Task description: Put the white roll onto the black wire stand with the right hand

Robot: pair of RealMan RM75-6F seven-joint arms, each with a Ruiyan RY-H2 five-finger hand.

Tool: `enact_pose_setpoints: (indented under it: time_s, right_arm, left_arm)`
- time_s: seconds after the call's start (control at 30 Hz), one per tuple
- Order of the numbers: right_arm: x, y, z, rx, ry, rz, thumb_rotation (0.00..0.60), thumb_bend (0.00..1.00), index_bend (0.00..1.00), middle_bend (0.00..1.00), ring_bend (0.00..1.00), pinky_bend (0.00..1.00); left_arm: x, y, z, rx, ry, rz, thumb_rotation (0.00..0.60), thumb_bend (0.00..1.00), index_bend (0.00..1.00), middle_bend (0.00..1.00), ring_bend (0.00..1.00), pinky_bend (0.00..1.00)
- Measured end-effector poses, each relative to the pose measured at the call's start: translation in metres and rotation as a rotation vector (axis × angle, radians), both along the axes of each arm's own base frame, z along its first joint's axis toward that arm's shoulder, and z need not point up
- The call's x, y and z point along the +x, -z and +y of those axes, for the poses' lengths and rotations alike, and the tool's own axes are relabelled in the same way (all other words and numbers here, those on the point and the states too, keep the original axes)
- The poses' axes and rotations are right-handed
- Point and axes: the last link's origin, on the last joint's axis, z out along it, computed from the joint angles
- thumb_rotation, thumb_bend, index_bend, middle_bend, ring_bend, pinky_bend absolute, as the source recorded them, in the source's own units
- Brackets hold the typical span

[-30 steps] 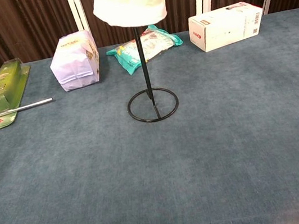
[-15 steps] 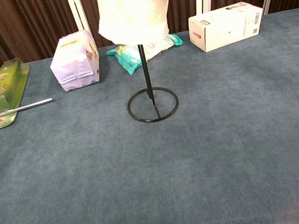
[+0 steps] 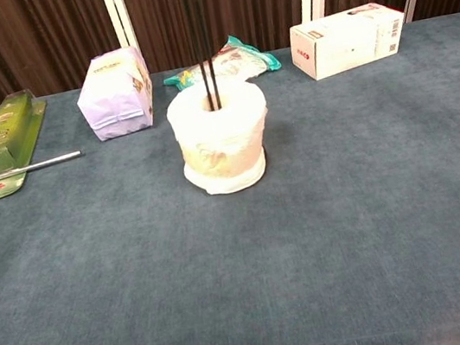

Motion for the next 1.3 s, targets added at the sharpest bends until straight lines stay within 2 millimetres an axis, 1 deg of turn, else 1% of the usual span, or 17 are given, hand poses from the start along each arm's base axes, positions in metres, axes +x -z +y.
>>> enact_pose_setpoints:
  time_s: [0.23,0.33,0.43,0.5,0.53,0.63,0.67,0.73,0.77,0.87,0.97,1.0,1.07,1.17,1.3]
  right_arm:
    - [-0.007,-0.008,0.005,-0.027,-0.016,0.027,0.6,0.21,0.0,0.17,0.07,0.08]
    - [-0.013,-0.014,0.012,-0.051,-0.045,0.055,0.6,0.21,0.0,0.13,0.03,0.06]
    - [-0.025,-0.021,0.027,-0.082,-0.09,0.111,0.6,0.21,0.0,0.05,0.0,0.02]
    - [-0.04,-0.026,0.041,-0.104,-0.125,0.179,0.6,0.21,0.0,0.01,0.0,0.0]
    - [-0.049,-0.027,0.049,-0.111,-0.138,0.218,0.6,0.21,0.0,0.0,0.0,0.0]
    - [-0.088,-0.03,0.081,-0.13,-0.163,0.363,0.6,0.21,0.0,0.0,0.0,0.0]
    - [-0.107,-0.03,0.098,-0.133,-0.16,0.418,0.6,0.21,0.0,0.0,0.0,0.0]
    - [-0.135,-0.031,0.123,-0.139,-0.135,0.483,0.6,0.21,0.0,0.0,0.0,0.0]
    - [-0.155,-0.033,0.14,-0.149,-0.103,0.517,0.6,0.21,0.0,0.0,0.0,0.0]
    - [-0.199,-0.037,0.171,-0.194,-0.015,0.598,0.6,0.21,0.0,0.0,0.0,0.0]
    - [-0.235,-0.037,0.197,-0.209,0.044,0.707,0.6,0.21,0.0,0.0,0.0,0.0]
    - [-0.241,-0.037,0.202,-0.204,0.045,0.738,0.6,0.21,0.0,0.0,0.0,0.0]
    - [-0.246,-0.034,0.209,-0.199,0.04,0.766,0.6,0.21,0.0,0.0,0.0,0.0]
    - [-0.246,-0.03,0.218,-0.206,0.043,0.783,0.6,0.21,0.0,0.0,0.0,0.0]
    - [-0.245,-0.028,0.223,-0.211,0.045,0.788,0.6,0.21,0.0,0.0,0.0,0.0]
  left_arm:
    - [0.0,0.0,-0.001,0.001,0.001,-0.001,0.6,0.44,0.0,0.08,0.06,0.12]
    - [0.0,0.0,-0.001,0.004,0.001,-0.002,0.6,0.45,0.0,0.08,0.06,0.12]
    - [0.001,-0.001,-0.001,0.008,0.004,-0.004,0.6,0.44,0.0,0.08,0.06,0.12]
    - [0.001,-0.001,-0.001,0.011,0.007,-0.004,0.6,0.44,0.0,0.08,0.06,0.12]
    - [0.001,-0.001,-0.001,0.013,0.009,-0.004,0.6,0.44,0.0,0.07,0.06,0.12]
    - [0.002,-0.001,-0.002,0.019,0.019,-0.005,0.6,0.44,0.0,0.07,0.06,0.12]
    - [0.002,-0.001,-0.002,0.022,0.021,-0.005,0.6,0.44,0.0,0.07,0.06,0.11]
    - [0.002,-0.002,-0.002,0.027,0.025,-0.004,0.6,0.44,0.0,0.07,0.05,0.11]
    - [0.001,-0.002,-0.003,0.028,0.025,-0.003,0.6,0.44,0.0,0.07,0.05,0.11]
    - [0.0,-0.001,-0.001,0.027,0.02,0.002,0.6,0.44,0.0,0.07,0.05,0.11]
    - [0.0,0.001,0.0,0.023,0.02,0.006,0.6,0.44,0.0,0.07,0.05,0.11]
    - [0.0,0.002,0.0,0.021,0.018,0.007,0.6,0.44,0.0,0.07,0.05,0.11]
    - [0.001,0.003,0.0,0.013,0.015,0.01,0.6,0.44,0.0,0.07,0.05,0.11]
    - [0.002,0.004,0.0,0.007,0.012,0.017,0.6,0.44,0.0,0.08,0.05,0.11]
    - [0.001,0.005,-0.001,-0.004,-0.001,0.024,0.6,0.44,0.0,0.09,0.05,0.11]
